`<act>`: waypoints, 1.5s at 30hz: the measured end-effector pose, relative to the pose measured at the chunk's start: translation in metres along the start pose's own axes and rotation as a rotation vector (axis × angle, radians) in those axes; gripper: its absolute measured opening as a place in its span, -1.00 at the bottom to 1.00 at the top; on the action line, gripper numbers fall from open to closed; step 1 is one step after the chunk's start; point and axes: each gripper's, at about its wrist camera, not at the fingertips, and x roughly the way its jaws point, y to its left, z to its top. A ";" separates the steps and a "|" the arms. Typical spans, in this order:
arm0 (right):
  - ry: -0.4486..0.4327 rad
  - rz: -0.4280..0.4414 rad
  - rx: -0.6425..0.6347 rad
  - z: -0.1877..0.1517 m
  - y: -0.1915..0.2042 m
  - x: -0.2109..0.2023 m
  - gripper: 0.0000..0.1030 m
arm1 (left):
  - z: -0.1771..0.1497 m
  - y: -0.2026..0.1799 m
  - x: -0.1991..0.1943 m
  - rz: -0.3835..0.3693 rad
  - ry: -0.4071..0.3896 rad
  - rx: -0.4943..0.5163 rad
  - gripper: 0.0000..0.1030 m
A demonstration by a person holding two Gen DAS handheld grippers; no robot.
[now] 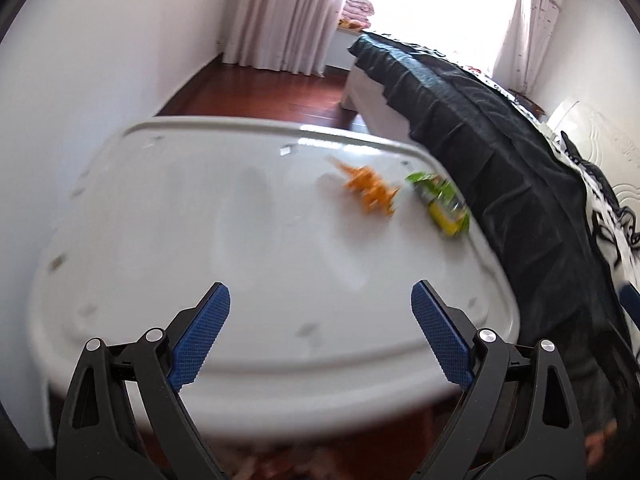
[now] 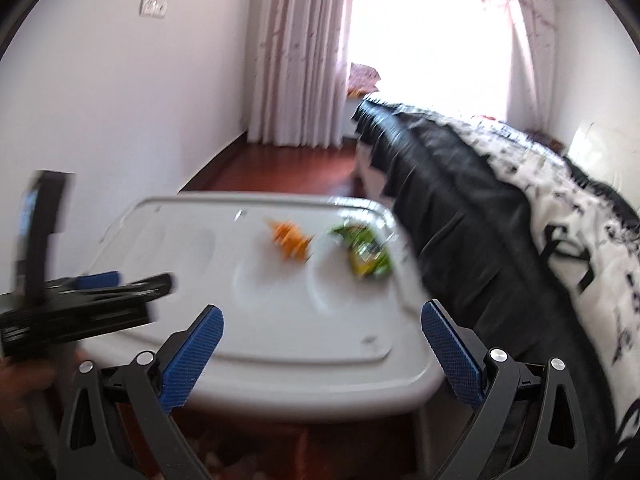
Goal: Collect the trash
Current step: 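Grasp the orange dinosaur with left tool while right tool grasps the green snack bag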
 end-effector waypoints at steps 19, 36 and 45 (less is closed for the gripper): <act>0.022 0.107 0.047 -0.004 -0.018 0.029 0.90 | 0.077 -0.053 0.194 0.086 0.061 0.104 0.74; 0.024 0.149 0.071 -0.002 -0.014 0.027 0.90 | 0.082 -0.058 0.228 0.095 0.084 0.182 0.52; 0.021 0.151 0.089 -0.001 -0.020 0.030 0.90 | 0.074 -0.049 0.212 0.075 0.079 0.159 0.44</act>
